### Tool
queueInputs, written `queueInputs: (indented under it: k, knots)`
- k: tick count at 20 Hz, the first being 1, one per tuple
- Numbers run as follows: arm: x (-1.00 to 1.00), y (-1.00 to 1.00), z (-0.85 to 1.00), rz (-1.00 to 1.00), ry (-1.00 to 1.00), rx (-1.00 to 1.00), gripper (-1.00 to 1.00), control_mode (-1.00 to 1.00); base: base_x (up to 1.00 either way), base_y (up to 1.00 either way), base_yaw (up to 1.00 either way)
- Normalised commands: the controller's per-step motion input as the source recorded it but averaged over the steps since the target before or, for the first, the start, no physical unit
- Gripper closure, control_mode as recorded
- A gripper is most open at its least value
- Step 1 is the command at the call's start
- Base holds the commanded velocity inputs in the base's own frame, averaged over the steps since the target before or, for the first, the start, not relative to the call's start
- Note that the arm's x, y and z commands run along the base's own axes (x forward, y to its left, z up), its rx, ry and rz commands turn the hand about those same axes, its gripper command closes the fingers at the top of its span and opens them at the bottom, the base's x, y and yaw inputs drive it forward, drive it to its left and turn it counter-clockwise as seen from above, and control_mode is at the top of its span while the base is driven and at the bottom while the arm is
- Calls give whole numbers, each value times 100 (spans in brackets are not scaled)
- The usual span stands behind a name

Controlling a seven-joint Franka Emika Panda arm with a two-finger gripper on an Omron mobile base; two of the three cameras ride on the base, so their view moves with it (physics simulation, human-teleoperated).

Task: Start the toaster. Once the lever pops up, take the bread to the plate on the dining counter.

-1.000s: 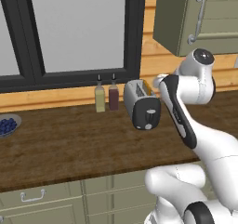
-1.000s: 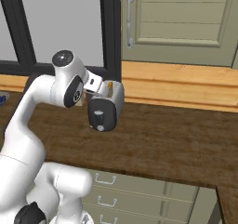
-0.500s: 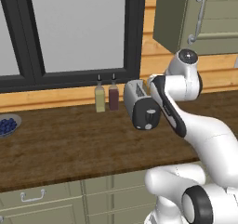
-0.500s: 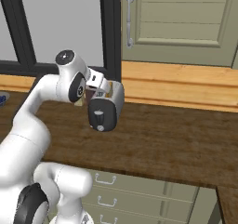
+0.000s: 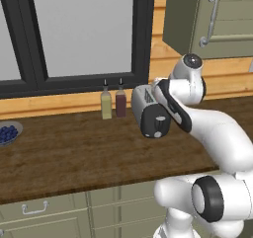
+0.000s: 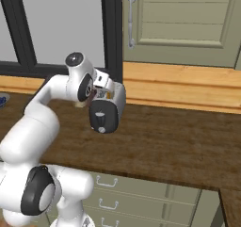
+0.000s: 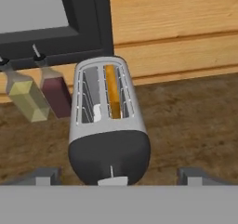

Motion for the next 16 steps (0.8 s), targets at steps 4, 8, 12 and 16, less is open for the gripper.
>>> queueInputs:
  k: [4, 8, 12, 16]
  knots:
    - [33, 0, -7, 4, 0, 1, -100, -100, 0, 0, 0]
    - [24, 0, -28, 0, 0, -5, -100, -100, 0, 0, 0]
    - [32, 0, -31, 0, 0, -2, -100, -100, 0, 0, 0]
    - [34, 0, -25, 0, 0, 0, -100, -100, 0, 0, 0]
